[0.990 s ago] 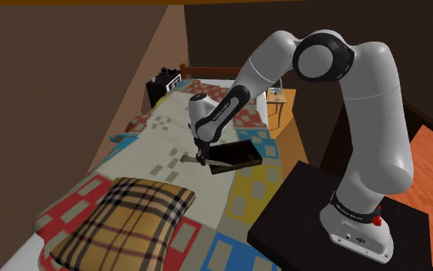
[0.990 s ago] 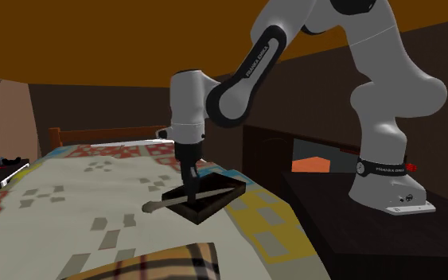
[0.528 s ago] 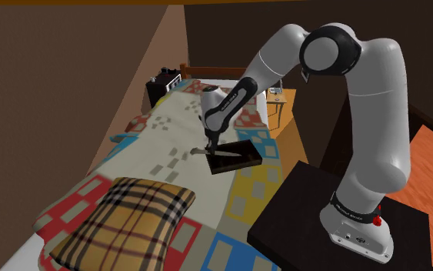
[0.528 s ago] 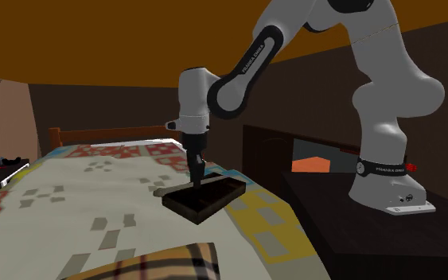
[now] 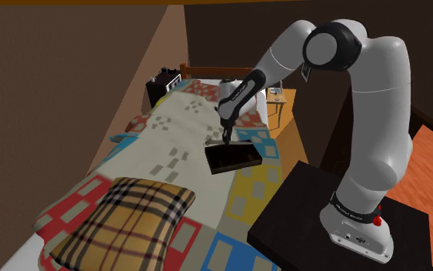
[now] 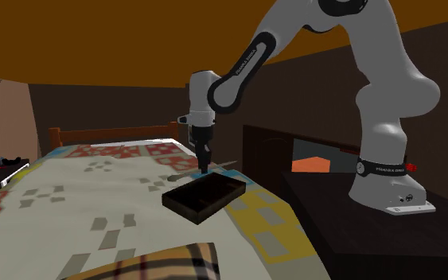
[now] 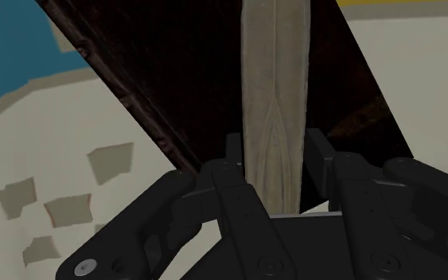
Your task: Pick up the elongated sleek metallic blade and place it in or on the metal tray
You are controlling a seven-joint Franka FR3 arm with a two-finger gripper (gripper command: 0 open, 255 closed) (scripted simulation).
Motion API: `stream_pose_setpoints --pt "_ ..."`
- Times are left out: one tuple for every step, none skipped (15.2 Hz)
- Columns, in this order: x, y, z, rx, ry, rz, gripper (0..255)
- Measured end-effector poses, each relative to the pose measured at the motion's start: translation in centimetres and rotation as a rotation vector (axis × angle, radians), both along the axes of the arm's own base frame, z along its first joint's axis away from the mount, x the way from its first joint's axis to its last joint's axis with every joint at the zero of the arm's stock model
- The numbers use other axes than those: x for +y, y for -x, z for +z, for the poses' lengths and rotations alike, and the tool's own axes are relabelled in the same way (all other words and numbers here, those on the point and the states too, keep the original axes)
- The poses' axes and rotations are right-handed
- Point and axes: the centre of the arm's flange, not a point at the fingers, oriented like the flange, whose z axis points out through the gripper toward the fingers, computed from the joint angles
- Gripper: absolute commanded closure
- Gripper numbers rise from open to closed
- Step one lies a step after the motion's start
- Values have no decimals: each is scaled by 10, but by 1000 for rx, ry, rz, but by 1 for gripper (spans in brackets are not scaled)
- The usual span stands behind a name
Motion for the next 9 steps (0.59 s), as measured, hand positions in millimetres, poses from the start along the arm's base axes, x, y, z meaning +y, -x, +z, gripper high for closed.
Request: stream_pose_setpoints --pt "-13 0 2 0 0 0 255" --pt "-25 1 4 0 0 0 255" --pt "-32 0 2 0 0 1 255" --pt "-36 1 0 0 0 1 255" --pt "-37 1 -3 0 0 1 255" --pt "-39 1 -8 0 0 2 255" --pt "-39 1 -13 0 0 2 255" --pt "-39 1 -18 0 0 2 255" --pt "-40 1 -23 0 0 2 255"
